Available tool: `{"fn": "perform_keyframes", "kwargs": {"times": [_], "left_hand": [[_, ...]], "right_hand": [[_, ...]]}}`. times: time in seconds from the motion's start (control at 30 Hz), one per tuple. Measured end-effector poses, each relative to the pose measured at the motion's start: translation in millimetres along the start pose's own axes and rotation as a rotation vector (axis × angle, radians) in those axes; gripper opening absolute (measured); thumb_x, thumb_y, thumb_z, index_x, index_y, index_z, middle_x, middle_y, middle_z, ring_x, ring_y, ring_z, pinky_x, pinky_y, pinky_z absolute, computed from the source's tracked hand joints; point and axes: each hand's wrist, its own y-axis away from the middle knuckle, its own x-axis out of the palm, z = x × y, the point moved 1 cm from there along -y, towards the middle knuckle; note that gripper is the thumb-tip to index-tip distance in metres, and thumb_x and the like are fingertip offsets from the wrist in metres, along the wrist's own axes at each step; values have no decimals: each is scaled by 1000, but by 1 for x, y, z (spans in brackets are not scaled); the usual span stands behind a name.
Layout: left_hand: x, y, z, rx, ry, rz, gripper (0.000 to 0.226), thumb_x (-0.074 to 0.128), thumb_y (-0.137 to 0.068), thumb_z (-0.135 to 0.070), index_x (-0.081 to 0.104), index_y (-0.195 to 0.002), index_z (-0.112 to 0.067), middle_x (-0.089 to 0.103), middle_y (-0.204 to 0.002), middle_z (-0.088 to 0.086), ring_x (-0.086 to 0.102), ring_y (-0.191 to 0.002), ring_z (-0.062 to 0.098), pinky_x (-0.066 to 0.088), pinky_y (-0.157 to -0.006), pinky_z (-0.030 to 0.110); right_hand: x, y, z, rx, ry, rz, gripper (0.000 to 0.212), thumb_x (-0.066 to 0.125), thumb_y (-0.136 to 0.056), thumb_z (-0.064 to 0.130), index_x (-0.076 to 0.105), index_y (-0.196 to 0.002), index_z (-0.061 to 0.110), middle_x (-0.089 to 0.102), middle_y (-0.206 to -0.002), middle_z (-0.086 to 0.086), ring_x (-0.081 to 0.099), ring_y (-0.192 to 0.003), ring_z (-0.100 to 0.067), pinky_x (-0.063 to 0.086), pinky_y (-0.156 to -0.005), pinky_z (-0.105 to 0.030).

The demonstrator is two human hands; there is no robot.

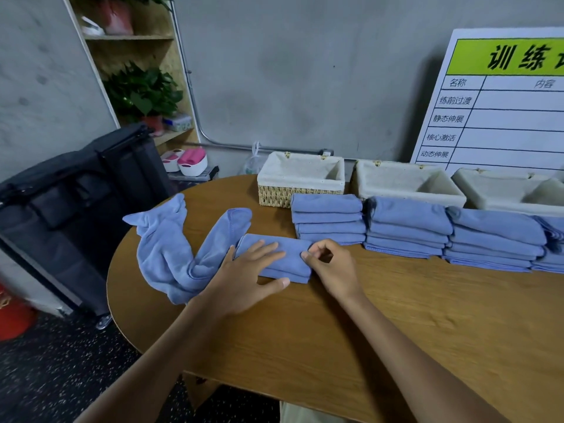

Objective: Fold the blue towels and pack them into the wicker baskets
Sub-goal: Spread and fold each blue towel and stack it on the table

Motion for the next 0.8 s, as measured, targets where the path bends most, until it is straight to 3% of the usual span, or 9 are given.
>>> {"fn": "perform_keyframes", "kwargs": {"times": [0.2, 0.3, 0.47, 0.57, 0.8], "left_hand": [[-6, -14, 16, -9, -54, -33, 96, 8, -71, -96, 29, -151, -48, 12, -162, -30, -6, -149, -7, -3, -123, 56], [-10, -20, 25, -33, -79, -45, 100, 7, -68, -98, 29, -152, -47, 13, -162, -28, -3, -150, -4, 0, -123, 57], [-19, -26, 39, -88, 34, -93, 93, 27, -68, -95, 41, -146, -46, 24, -158, -29, 7, -149, -5, 14, -124, 51], [-23, -23, 43, -99, 79, -117, 83, 34, -71, -86, 49, -141, -45, 31, -152, -32, 15, -147, -5, 19, -123, 47], [-19, -31, 56, -122, 62, -181, 76, 44, -78, -80, 49, -142, -40, 35, -155, -23, 23, -147, 0, 24, -122, 46]], "right_hand": [[-26, -2, 1, -53, -2, 51, 3, 72, -89, 21, 70, -88, 24, 70, -85, 8, 65, -84, -6, 49, -78, -22], [-59, 2, -8, -135, 209, 56, 1, 68, -92, 26, 68, -92, 27, 68, -90, 14, 62, -88, 0, 46, -77, -17], [-85, 11, -40, -352, 611, 126, 10, 65, -93, 33, 66, -102, 28, 61, -107, 14, 61, -99, -8, 49, -85, -36], [-78, 13, -42, -448, 774, 140, 17, 63, -94, 33, 63, -111, 28, 58, -120, 10, 58, -107, -15, 47, -88, -38], [-71, 3, -39, -362, 849, 242, 43, 34, -100, 52, 49, -137, 37, 46, -145, 17, 46, -123, -18, 42, -97, -41]]}}
